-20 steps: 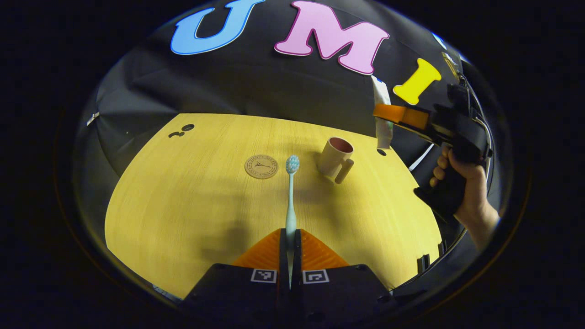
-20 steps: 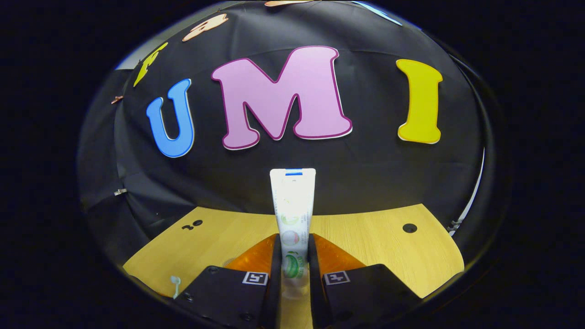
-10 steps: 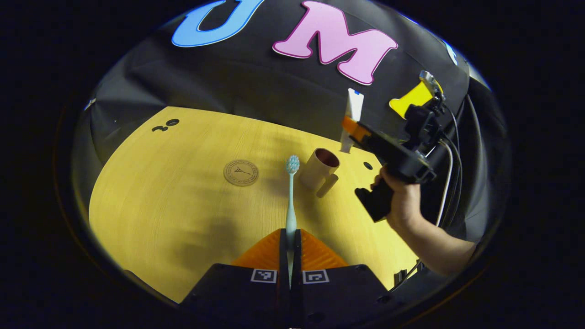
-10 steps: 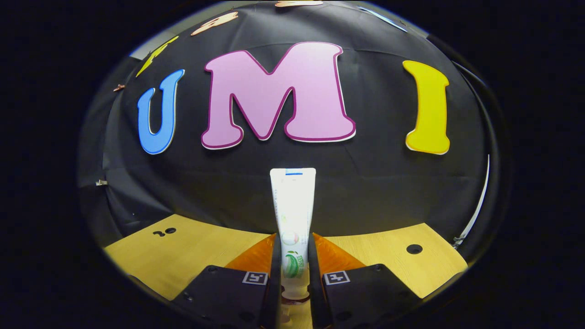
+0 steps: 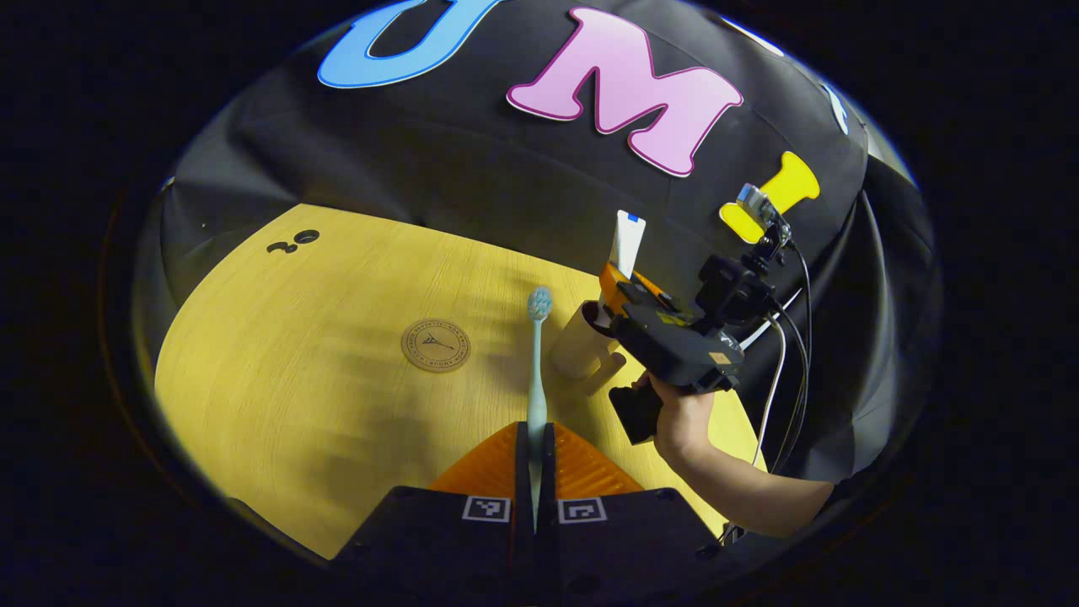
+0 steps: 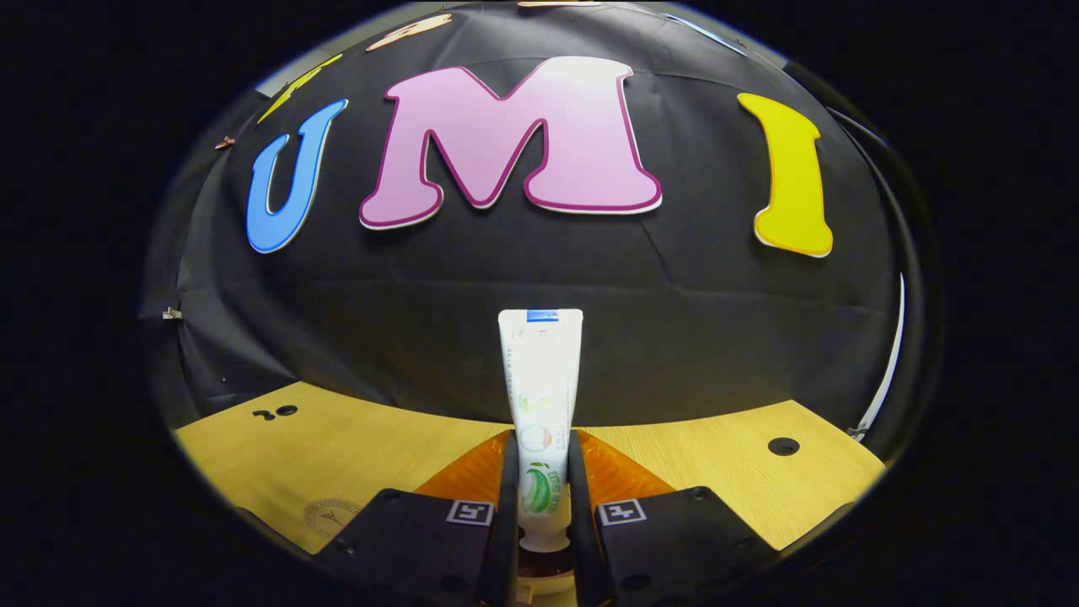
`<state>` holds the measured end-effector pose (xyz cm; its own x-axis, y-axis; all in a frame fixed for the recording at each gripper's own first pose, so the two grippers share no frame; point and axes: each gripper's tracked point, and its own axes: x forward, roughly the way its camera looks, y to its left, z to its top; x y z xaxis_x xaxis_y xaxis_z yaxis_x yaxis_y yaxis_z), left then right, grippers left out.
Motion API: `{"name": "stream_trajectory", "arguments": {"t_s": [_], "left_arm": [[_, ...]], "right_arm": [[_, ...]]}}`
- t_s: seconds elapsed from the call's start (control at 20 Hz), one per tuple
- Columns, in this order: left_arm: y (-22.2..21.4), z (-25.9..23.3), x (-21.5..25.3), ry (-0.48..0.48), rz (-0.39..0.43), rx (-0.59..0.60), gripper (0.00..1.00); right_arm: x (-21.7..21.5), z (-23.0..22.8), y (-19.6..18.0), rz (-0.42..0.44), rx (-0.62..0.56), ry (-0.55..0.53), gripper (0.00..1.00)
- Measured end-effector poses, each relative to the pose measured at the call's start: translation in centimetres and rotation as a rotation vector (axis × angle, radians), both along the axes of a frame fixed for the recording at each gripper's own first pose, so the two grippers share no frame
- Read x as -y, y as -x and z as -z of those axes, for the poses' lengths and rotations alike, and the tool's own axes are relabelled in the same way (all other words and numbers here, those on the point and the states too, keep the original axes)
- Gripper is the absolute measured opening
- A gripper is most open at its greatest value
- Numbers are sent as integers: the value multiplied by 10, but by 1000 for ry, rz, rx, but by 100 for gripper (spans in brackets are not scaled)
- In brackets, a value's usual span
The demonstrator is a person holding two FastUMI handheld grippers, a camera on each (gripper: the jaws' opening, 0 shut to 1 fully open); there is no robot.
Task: Put the toothbrush and toothpaste on the desktop into the cup, then pick up the cup and place it on the coaster on the desktop.
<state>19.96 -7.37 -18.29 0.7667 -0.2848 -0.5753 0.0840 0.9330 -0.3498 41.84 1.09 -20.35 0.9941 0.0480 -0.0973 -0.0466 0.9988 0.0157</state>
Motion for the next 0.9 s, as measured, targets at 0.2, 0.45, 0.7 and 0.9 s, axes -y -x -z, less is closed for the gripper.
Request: {"name": "stream_trajectory", "arguments": {"t_s": [0.2,0.45,0.7,0.9], "left_arm": [[-3,1,-1,1,5,22,7],[-7,0,4,-7,5,34,6],[-39,-23,40,7,52,110,6],[-89,-64,72,17,91,255,6]], "right_arm": [[2,20,4,12,-23,-12,29],[7,28,19,7,-28,-15,60],[57,6,54,71,-52,-25,98],[119,7,95,146,-100,9,97]]}}
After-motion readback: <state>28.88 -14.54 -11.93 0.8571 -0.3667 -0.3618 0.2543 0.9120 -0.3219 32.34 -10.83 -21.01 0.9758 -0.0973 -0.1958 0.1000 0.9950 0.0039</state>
